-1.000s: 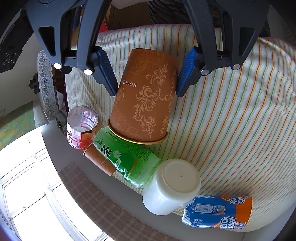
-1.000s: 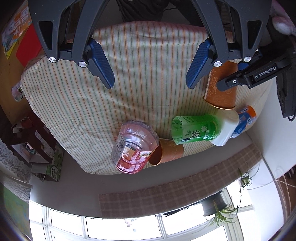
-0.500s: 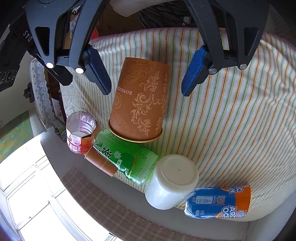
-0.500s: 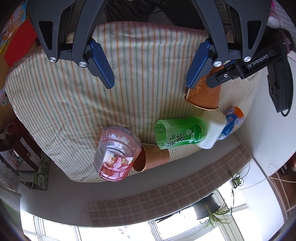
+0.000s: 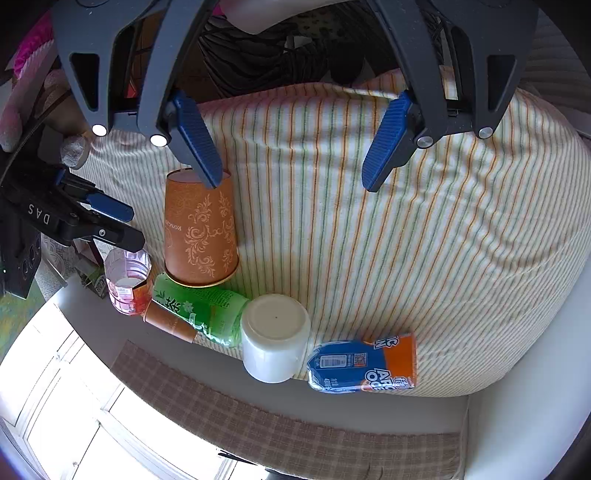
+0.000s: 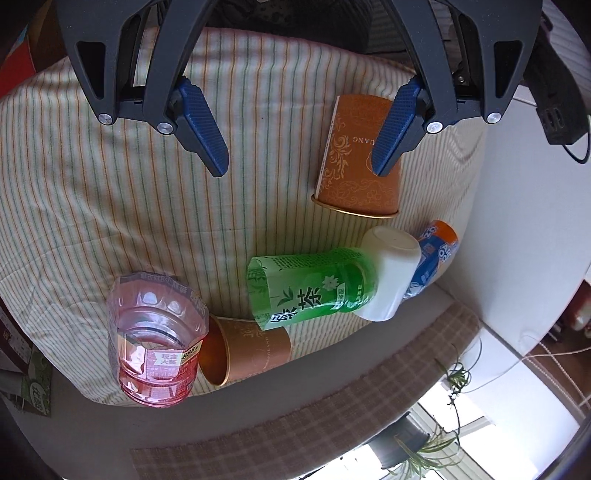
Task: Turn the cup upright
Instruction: 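Move the right gripper to the upright cup and close on its side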
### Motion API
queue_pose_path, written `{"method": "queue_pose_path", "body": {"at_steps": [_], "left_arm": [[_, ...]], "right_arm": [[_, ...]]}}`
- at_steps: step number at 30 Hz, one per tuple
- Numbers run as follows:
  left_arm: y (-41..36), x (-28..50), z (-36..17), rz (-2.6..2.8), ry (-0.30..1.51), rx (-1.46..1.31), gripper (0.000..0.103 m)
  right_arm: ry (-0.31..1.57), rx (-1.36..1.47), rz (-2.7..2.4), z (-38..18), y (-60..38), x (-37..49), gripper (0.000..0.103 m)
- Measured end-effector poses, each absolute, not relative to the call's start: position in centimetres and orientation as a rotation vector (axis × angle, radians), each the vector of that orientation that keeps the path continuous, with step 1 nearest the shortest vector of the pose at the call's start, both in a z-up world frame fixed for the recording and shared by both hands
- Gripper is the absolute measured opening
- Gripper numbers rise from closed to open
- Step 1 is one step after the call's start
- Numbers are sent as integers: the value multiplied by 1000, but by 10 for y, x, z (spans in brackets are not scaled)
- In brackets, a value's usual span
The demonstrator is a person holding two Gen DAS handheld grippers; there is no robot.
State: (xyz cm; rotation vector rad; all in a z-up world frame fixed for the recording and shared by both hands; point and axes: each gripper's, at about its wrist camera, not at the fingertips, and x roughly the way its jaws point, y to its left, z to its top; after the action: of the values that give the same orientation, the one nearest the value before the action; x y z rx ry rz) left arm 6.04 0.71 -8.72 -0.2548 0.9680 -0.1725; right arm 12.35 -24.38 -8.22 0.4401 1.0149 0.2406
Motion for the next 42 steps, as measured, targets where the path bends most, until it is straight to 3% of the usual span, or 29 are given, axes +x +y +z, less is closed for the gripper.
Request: {"method": "queue_pose_path", "body": {"at_steps": [31, 34, 42], "left_arm": [[18, 40, -86, -132, 943, -169, 80], [19, 40, -86, -126, 942, -164, 80], [19, 40, -84, -123, 933, -156, 80]], "right_arm": [[1249, 444, 390, -107, -195, 182, 79], [1256, 427, 388, -109, -192, 183, 69], [1195, 353, 391, -98, -188, 176, 67]]}}
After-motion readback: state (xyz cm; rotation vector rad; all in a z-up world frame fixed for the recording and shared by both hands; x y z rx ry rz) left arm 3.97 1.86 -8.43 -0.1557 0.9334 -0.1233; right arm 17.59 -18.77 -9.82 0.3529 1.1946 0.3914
